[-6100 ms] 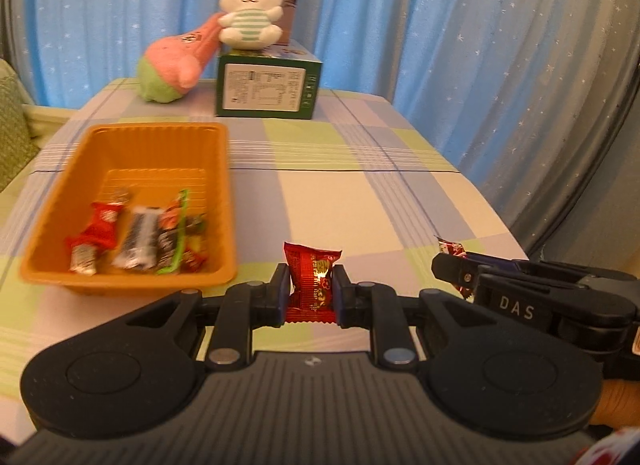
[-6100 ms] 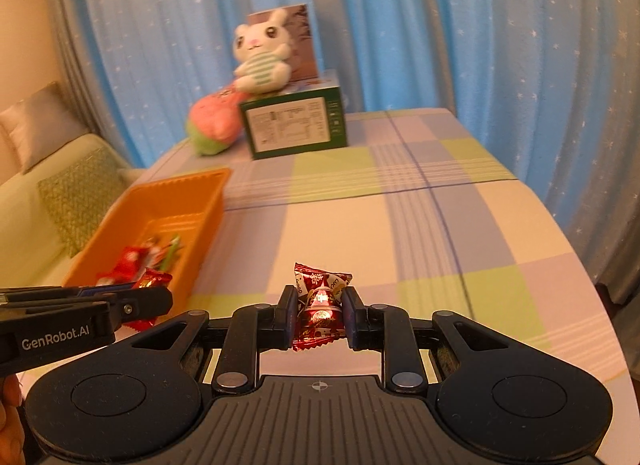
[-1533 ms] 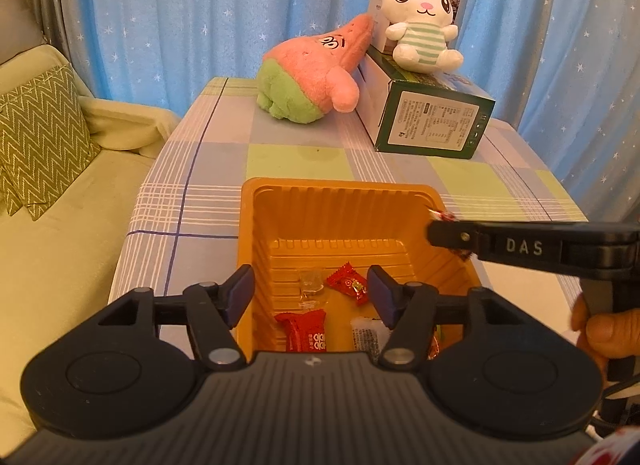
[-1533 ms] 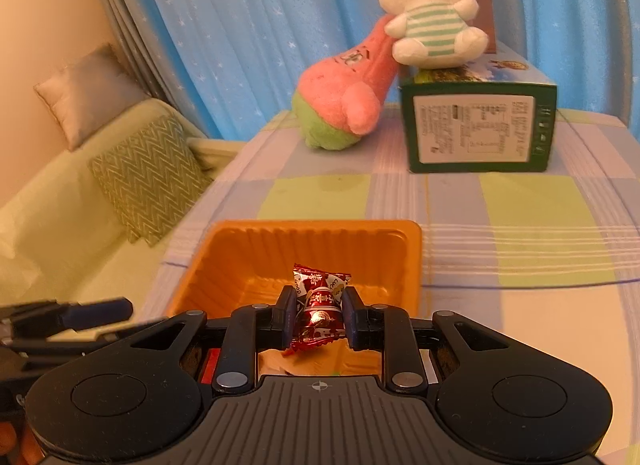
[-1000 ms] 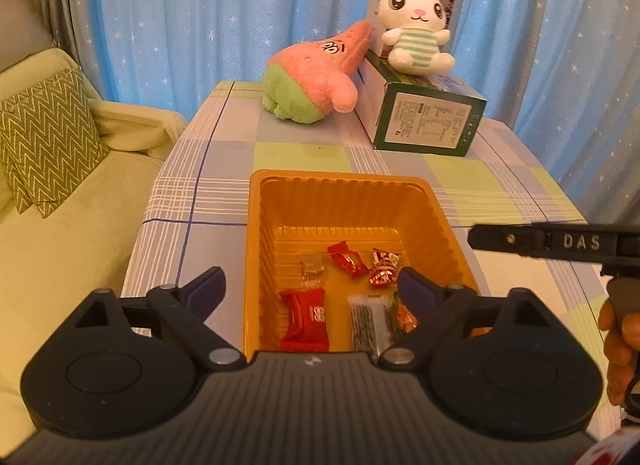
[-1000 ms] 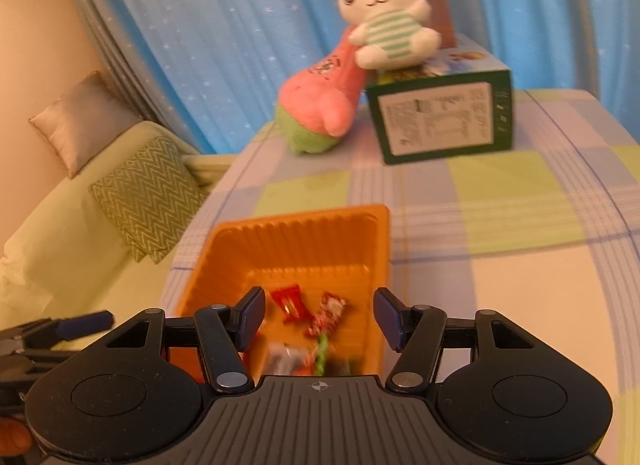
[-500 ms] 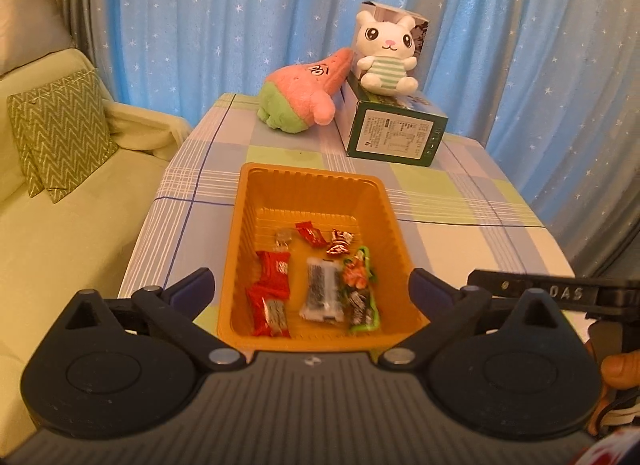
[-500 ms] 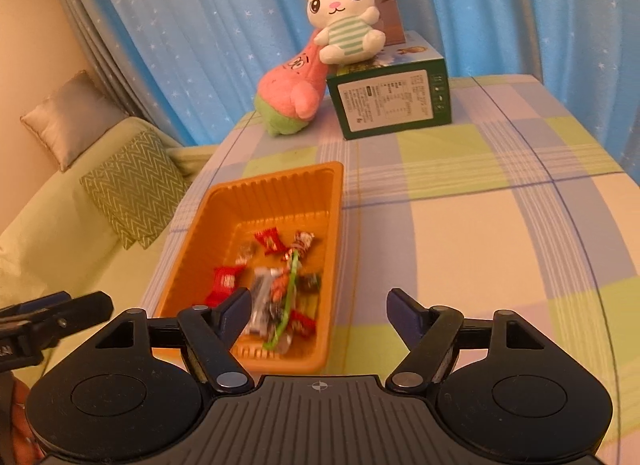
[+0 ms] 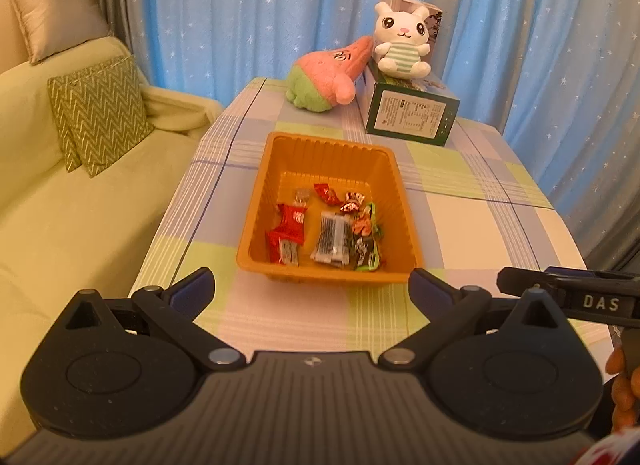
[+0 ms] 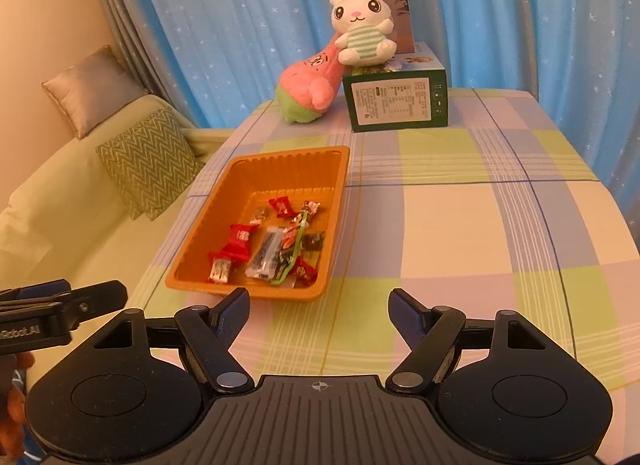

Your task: Organize snacks

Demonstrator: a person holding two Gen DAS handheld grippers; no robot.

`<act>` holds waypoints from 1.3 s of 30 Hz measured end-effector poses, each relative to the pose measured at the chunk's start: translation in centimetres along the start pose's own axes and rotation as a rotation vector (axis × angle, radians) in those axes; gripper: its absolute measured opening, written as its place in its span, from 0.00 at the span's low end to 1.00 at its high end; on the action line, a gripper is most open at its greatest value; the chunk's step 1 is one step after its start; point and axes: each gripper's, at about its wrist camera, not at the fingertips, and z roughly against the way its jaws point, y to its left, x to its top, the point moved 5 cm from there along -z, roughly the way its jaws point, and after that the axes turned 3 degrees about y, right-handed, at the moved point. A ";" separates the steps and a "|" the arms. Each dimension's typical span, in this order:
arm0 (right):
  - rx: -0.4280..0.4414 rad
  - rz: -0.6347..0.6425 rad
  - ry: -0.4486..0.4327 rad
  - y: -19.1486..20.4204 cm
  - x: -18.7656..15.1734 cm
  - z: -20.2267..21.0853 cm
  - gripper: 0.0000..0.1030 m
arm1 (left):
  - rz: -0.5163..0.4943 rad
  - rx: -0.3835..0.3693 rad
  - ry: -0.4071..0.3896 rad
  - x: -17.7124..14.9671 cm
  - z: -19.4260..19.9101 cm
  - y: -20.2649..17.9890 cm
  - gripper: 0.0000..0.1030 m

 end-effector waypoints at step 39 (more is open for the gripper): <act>-0.071 0.066 -0.007 -0.5 -3.6 4.1 0.74 | -0.080 0.019 0.020 -3.4 2.3 -2.7 0.99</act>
